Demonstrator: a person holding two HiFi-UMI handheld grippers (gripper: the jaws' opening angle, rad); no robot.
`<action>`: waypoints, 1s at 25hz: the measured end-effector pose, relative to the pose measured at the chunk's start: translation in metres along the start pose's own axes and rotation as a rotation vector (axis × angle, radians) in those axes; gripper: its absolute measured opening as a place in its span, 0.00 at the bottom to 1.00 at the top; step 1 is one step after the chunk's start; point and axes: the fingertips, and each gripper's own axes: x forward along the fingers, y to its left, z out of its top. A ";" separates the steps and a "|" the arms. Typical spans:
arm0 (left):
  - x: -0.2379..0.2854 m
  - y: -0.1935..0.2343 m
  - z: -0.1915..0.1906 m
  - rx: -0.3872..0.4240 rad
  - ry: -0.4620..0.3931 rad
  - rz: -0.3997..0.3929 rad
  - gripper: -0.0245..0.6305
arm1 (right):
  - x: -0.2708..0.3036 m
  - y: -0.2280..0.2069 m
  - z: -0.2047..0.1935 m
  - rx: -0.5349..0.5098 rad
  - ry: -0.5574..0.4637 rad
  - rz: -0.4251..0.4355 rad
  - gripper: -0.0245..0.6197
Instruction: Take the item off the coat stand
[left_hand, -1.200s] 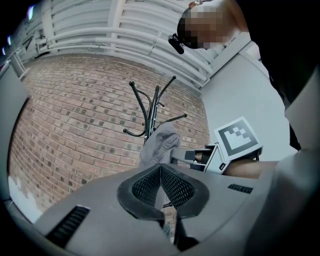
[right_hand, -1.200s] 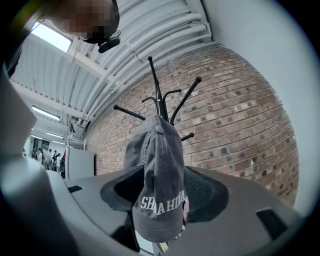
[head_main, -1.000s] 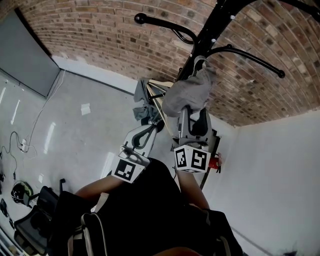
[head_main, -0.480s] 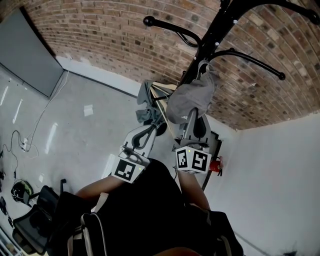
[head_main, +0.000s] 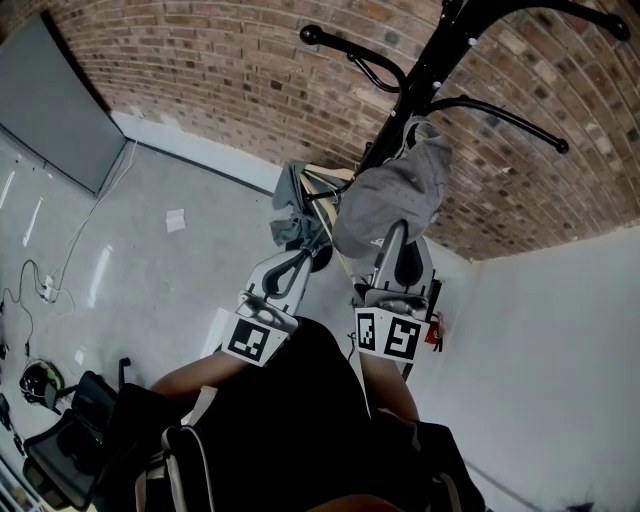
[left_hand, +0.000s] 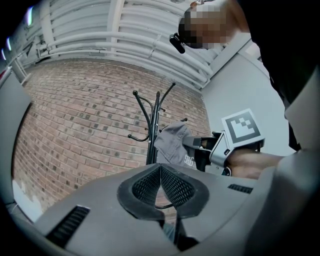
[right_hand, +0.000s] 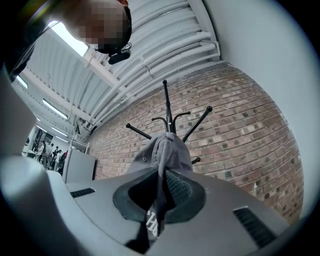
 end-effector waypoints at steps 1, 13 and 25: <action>-0.001 0.000 0.000 -0.001 -0.002 0.000 0.07 | -0.001 0.001 0.005 -0.008 -0.011 0.003 0.07; -0.017 -0.008 -0.004 -0.017 0.010 0.012 0.07 | -0.023 0.003 0.059 -0.092 -0.115 0.002 0.07; -0.037 -0.039 -0.016 -0.023 0.043 -0.048 0.07 | -0.080 -0.010 0.072 -0.089 -0.138 -0.087 0.07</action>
